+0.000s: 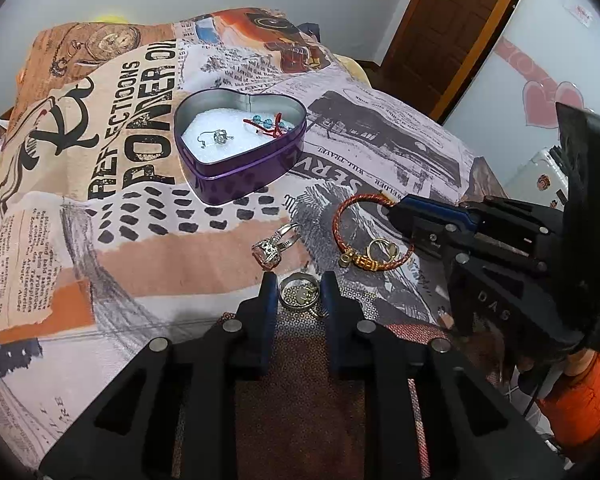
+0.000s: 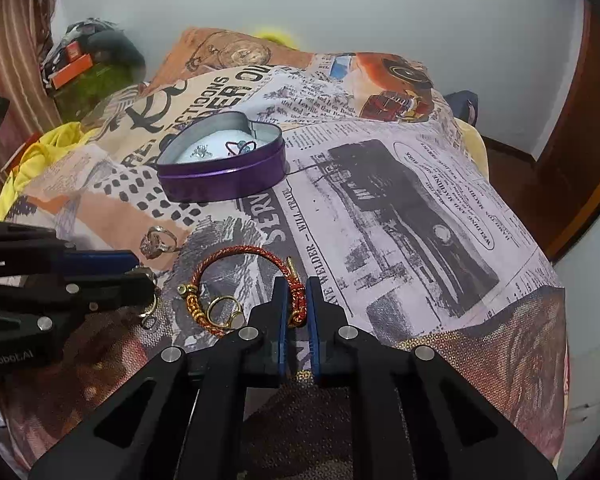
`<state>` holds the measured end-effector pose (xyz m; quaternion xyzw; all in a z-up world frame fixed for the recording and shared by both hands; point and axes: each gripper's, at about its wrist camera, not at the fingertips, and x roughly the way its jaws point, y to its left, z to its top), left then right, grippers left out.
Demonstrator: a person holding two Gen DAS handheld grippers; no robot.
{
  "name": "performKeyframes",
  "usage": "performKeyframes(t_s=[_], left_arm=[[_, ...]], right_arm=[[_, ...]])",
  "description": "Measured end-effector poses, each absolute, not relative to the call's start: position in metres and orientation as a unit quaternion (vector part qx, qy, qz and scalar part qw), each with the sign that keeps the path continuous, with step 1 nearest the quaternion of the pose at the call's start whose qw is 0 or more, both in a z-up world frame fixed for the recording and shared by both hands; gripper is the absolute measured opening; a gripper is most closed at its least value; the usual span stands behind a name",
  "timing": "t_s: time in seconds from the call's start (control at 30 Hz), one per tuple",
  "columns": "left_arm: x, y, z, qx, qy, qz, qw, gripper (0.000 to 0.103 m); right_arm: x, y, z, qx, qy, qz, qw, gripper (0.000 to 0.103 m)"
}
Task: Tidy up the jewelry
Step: 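Grasp a gold ring with the left tool while the right tool grasps the orange twisted bracelet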
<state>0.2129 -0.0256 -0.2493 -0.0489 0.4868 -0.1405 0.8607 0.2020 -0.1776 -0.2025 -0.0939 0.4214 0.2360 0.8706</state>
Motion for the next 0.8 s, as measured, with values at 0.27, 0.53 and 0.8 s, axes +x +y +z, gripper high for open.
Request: performKeyframes(t_s=[0.27, 0.53, 0.8], left_arm=[[0.205, -0.02, -0.231, -0.047, 0.467, -0.129, 0.873, 0.021], [0.194, -0.012, -0.204, -0.039, 0.437, -0.115, 0.891, 0.021], [0.19, -0.003, -0.182, -0.035, 0.409, -0.102, 0.906, 0.021]], right_arm=[[0.197, -0.183, -0.18, -0.072, 0.401, 0.24, 0.881, 0.007], [0.193, -0.185, -0.157, -0.064, 0.376, 0.241, 0.893, 0.007], [0.192, -0.18, -0.133, -0.063, 0.346, 0.241, 0.905, 0.007]])
